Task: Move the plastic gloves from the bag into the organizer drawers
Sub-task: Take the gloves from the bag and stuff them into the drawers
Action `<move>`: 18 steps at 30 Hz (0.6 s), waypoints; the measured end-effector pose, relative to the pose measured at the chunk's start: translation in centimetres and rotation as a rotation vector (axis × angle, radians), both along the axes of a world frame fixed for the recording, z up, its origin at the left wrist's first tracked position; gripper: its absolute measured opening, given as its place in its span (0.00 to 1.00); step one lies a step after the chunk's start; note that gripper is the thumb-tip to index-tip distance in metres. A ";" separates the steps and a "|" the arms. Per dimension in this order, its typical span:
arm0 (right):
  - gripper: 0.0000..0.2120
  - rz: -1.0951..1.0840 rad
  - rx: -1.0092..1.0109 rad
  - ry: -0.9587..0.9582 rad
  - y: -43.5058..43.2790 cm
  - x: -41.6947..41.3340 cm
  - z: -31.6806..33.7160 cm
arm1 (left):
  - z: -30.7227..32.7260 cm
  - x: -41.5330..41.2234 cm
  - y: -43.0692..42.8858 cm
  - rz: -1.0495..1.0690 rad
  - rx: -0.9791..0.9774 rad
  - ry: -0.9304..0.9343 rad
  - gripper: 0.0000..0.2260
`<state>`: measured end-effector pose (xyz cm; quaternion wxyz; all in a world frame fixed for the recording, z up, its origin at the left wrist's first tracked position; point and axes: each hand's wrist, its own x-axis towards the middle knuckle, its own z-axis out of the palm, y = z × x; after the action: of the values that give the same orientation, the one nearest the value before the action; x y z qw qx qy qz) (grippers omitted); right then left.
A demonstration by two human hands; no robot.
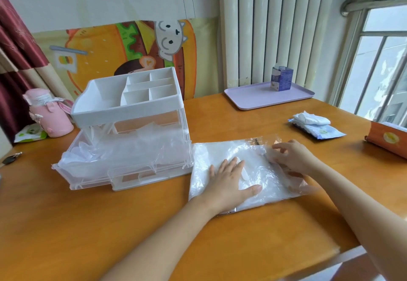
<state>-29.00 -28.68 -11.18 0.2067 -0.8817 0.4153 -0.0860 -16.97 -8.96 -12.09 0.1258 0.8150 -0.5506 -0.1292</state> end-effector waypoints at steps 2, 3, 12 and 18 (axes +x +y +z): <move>0.16 0.025 0.026 -0.057 -0.3 0.7 0.4 | 0.0 -0.1 0.1 -0.004 -0.002 0.004 0.36; 0.13 0.036 0.039 -0.083 -0.3 1.1 0.5 | 0.0 -0.1 0.2 -0.005 -0.003 0.005 0.36; 0.05 -0.026 0.072 -0.236 -0.4 1.8 0.5 | -0.1 -0.1 0.5 0.038 -0.024 0.033 0.38; 0.08 -0.122 0.041 -0.747 -1.0 0.0 3.1 | 0.2 -0.2 0.4 0.049 0.011 0.028 0.38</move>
<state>-29.01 -29.67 -8.03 0.3561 -0.7589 0.3647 -0.4052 -17.14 -8.52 -11.93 0.1322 0.8272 -0.5278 -0.1404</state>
